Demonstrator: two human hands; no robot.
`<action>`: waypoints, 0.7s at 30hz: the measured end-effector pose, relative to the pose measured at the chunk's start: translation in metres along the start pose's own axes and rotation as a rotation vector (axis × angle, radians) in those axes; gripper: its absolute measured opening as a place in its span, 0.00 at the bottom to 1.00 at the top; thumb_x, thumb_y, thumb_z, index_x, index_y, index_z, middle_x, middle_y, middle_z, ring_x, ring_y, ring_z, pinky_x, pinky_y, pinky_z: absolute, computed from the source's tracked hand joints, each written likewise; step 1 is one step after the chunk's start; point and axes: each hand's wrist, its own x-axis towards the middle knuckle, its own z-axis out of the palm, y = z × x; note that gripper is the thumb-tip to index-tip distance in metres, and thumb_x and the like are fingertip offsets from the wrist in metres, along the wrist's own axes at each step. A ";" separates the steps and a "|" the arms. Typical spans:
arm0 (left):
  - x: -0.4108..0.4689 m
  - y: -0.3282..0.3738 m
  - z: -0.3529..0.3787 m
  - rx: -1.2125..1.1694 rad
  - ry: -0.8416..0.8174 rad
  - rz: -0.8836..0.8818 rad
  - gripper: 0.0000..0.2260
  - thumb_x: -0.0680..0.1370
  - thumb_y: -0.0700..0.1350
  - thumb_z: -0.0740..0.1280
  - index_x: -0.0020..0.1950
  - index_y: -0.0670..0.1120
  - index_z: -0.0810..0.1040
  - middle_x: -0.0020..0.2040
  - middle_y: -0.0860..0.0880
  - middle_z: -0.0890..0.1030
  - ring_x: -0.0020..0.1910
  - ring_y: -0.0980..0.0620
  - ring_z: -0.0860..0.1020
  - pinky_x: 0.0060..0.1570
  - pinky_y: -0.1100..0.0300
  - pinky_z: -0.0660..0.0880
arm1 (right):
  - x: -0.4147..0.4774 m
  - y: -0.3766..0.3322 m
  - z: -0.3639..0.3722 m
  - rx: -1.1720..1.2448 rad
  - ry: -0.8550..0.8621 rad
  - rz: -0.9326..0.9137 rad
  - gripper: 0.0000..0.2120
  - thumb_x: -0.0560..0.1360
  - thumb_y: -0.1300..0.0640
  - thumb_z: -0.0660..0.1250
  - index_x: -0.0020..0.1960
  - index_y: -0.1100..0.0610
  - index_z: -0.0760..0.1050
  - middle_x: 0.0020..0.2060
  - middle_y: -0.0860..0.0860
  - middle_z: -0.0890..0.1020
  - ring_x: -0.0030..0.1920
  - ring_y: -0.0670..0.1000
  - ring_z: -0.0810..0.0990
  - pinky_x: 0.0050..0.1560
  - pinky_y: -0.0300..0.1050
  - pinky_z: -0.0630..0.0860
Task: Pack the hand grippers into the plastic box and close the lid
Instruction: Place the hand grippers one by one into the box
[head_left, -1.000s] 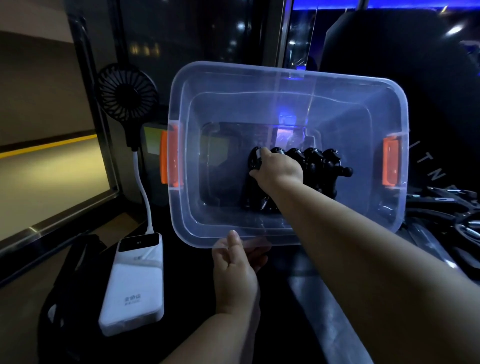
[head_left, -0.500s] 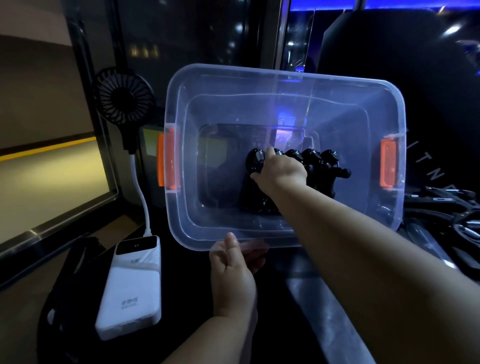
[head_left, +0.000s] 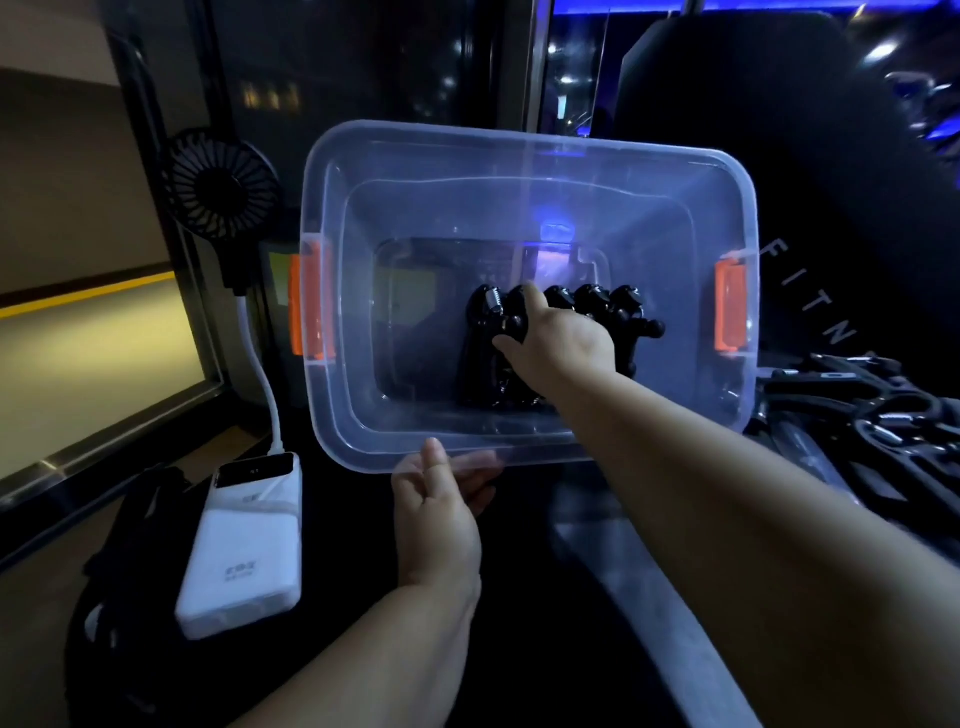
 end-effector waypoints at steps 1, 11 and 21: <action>-0.001 -0.001 0.000 -0.004 0.003 0.004 0.12 0.83 0.51 0.52 0.54 0.45 0.69 0.39 0.45 0.85 0.42 0.49 0.84 0.44 0.57 0.75 | -0.005 0.005 -0.001 0.012 -0.004 0.008 0.33 0.77 0.38 0.58 0.76 0.50 0.53 0.49 0.54 0.81 0.49 0.58 0.80 0.37 0.46 0.66; 0.000 -0.002 0.001 0.003 0.022 0.026 0.08 0.83 0.51 0.54 0.48 0.50 0.67 0.40 0.47 0.84 0.37 0.52 0.82 0.39 0.59 0.76 | -0.063 0.069 -0.022 0.066 -0.031 0.091 0.29 0.77 0.38 0.59 0.73 0.50 0.58 0.53 0.55 0.81 0.54 0.59 0.78 0.43 0.48 0.67; -0.003 -0.002 0.003 0.044 0.017 0.053 0.10 0.83 0.51 0.53 0.44 0.50 0.66 0.40 0.48 0.82 0.31 0.57 0.80 0.34 0.63 0.75 | -0.128 0.158 -0.034 0.150 0.153 0.268 0.24 0.76 0.39 0.59 0.67 0.49 0.65 0.51 0.55 0.81 0.53 0.60 0.79 0.47 0.50 0.72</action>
